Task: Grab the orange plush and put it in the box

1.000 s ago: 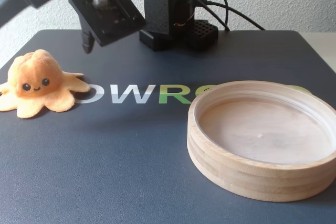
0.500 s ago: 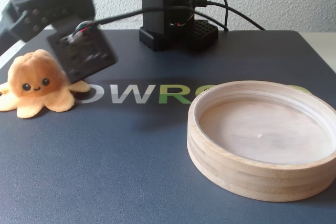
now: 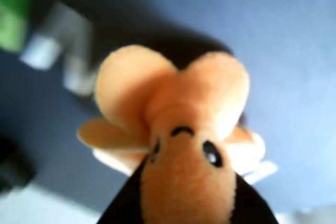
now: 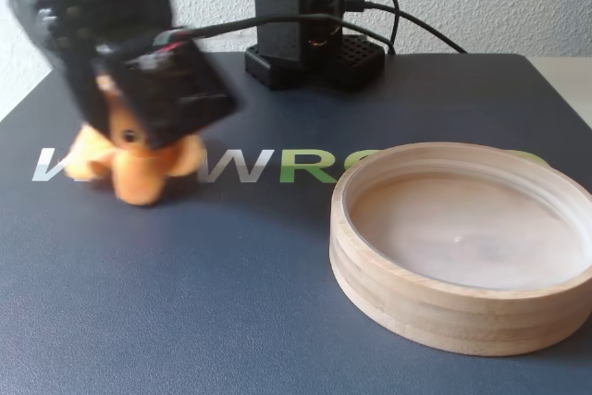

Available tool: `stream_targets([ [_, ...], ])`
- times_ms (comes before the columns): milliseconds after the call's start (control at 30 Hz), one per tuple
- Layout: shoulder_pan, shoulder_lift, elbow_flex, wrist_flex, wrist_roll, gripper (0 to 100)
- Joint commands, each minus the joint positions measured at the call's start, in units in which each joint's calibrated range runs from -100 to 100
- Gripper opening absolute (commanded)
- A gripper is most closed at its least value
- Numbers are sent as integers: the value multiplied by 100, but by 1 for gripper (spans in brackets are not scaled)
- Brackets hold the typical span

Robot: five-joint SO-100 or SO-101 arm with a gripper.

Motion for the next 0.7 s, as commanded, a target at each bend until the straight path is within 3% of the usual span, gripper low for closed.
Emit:
stream_targets([
  [0,-813,-233,-1051,877,-3,1],
  [233,-2367,-806,-2393,1538,-72,1],
  [467,-3495,-857,-2593,1938,-1121,1],
  [667,-4033,-933,-2076,1929,-1556,1],
])
